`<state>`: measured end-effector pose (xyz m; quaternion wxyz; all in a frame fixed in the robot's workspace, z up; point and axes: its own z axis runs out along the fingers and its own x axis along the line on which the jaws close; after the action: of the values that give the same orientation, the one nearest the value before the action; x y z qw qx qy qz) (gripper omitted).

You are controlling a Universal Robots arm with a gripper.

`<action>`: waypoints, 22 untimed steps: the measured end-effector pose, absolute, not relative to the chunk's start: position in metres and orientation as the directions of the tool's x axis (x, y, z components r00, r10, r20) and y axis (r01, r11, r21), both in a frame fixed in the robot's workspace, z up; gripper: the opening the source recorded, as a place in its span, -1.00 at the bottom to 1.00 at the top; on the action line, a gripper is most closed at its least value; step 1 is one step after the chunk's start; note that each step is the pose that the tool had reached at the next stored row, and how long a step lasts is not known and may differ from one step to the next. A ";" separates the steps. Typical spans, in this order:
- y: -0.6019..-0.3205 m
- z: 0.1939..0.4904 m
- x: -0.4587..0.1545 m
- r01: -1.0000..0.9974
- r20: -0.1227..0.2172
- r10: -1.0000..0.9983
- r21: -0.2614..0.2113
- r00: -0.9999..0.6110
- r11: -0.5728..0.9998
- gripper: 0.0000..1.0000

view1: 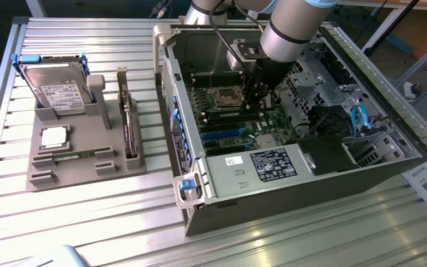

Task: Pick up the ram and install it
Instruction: 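Insert the ram into the slot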

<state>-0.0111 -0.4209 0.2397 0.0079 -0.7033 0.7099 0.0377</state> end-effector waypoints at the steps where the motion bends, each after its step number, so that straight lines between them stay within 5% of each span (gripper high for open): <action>1: -0.421 0.240 -0.011 -0.999 -0.064 -0.998 0.042 -0.011 0.008 -0.76; 22: -0.422 0.235 -0.011 -0.999 -0.065 -0.998 0.041 -0.010 0.008 -0.76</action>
<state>-0.0113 -0.4219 0.2348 0.0086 -0.7033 0.7098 0.0372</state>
